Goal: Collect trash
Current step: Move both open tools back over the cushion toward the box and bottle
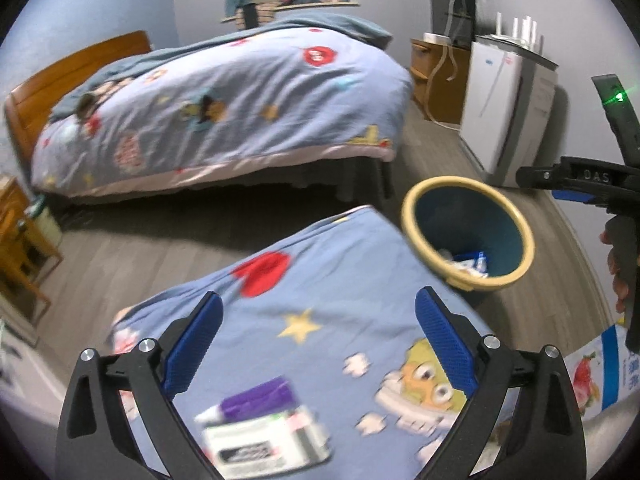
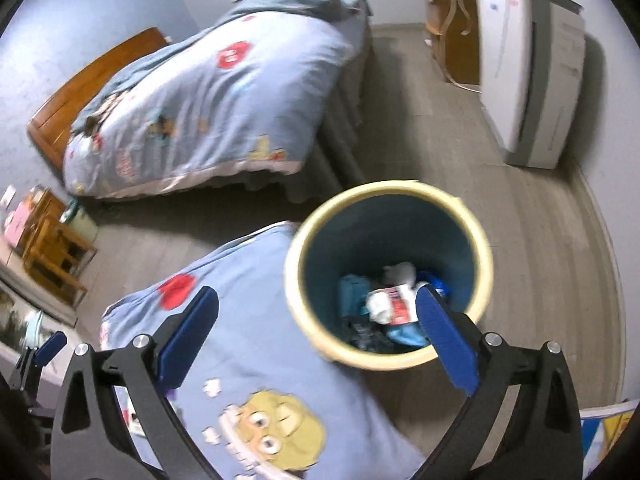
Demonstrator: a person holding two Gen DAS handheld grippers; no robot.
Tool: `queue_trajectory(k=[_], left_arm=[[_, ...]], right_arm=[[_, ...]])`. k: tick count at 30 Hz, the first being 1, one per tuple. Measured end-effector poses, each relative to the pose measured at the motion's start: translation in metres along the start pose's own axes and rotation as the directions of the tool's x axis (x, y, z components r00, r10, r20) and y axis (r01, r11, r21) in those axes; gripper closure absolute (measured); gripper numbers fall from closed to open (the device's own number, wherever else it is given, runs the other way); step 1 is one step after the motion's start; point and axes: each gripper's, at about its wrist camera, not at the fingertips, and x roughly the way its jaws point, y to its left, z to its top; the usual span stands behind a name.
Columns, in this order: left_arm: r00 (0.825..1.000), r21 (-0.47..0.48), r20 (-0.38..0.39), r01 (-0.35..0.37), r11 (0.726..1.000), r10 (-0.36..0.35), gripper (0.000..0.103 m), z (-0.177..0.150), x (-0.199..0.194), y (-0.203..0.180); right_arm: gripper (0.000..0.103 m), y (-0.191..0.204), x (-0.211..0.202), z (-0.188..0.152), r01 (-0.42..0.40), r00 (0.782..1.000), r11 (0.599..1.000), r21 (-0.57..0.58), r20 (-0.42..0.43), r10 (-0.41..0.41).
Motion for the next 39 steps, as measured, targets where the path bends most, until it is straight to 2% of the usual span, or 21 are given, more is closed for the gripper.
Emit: queue_trajectory(k=[5,11,15,20,24,28,32,35,37,39], left_arm=[[0.998,-0.037,-0.017,-0.061,0.997,0.061,0.007,-0.037,-0.025,0.038],[0.994,-0.087,-0.046,-0.107,0.990,0.103,0.007,-0.076,-0.037,0.077],[0.987,-0.100,-0.087,-0.146,0.984,0.138,0.007,-0.096,-0.033,0.100],[0.975,-0.195,-0.198,-0.144,0.970,0.105,0.007,-0.125,-0.010,0.117],[0.966,-0.190,-0.229,-0.167,0.967,0.122,0.007,-0.135,-0.004,0.120],[0.960,-0.158,-0.260,-0.152,0.976,0.108,0.007,-0.145,0.005,0.114],[0.950,-0.038,-0.299,-0.111,0.993,0.095,0.007,-0.157,0.023,0.092],[0.952,0.037,-0.304,-0.032,0.999,0.042,0.007,-0.162,0.035,0.072],[0.943,0.083,-0.332,0.018,0.996,0.011,0.007,-0.167,0.046,0.059],[0.930,0.150,-0.365,0.031,0.988,0.027,0.007,-0.173,0.058,0.047]], right_arm=[[0.006,0.051,0.007,-0.025,-0.025,0.999,0.997,-0.074,-0.048,0.022],[0.006,0.090,0.014,-0.054,-0.088,0.991,0.995,-0.052,-0.107,0.082],[0.006,0.117,0.024,-0.073,-0.068,0.988,0.990,-0.123,-0.147,0.050],[0.006,0.135,0.032,-0.088,-0.039,0.986,0.984,-0.172,-0.169,0.010],[0.006,0.152,0.044,-0.099,-0.042,0.981,0.969,-0.242,-0.193,-0.005],[0.006,0.164,0.061,-0.105,-0.050,0.973,0.955,-0.292,-0.231,-0.020],[0.006,0.161,0.067,-0.096,-0.070,0.971,0.974,-0.217,-0.240,0.016],[0.006,0.158,0.064,-0.086,-0.109,0.971,0.983,-0.147,-0.228,0.074],[0.006,0.154,0.063,-0.079,-0.124,0.971,0.985,-0.120,-0.218,0.096],[0.006,0.152,0.062,-0.073,-0.131,0.972,0.985,-0.109,-0.211,0.105]])
